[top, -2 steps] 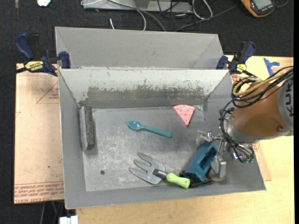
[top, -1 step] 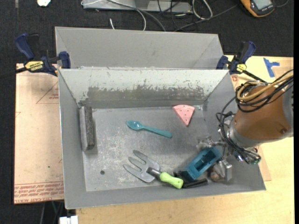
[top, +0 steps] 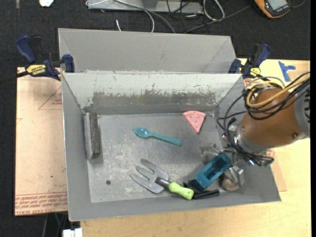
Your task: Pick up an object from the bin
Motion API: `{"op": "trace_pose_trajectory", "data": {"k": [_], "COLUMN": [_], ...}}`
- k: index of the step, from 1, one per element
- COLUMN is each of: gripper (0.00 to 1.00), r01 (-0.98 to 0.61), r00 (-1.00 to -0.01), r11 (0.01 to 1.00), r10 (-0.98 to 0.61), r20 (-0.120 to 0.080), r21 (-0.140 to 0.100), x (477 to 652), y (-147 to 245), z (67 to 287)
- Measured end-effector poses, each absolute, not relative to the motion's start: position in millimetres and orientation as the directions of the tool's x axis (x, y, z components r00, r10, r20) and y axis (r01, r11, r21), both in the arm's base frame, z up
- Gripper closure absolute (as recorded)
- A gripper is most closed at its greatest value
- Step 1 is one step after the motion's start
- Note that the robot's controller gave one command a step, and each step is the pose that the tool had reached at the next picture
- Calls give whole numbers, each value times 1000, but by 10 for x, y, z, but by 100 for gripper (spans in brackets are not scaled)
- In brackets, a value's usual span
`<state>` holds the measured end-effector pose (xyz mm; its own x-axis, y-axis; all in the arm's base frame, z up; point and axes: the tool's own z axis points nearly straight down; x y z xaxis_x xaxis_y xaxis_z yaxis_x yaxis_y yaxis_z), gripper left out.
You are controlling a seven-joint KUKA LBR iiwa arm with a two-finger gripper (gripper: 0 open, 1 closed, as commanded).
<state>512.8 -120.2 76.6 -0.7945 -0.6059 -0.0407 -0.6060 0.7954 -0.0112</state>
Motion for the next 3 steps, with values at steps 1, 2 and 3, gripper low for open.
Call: {"op": "trace_pose_trajectory", "data": {"k": [1, 2, 3], "gripper": [0, 0, 0], "r01": [-524, -610, -629], "r00": [-851, -791, -776], "r11": [852, 792, 777], "r10": [-524, -610, -629], "r20": [-44, -44, -54], "r21": [-11, -15, -21], "x": [5096, 5130, 5134], "y": [-1230, -1176, -1189], "z": [770, 768, 772]}}
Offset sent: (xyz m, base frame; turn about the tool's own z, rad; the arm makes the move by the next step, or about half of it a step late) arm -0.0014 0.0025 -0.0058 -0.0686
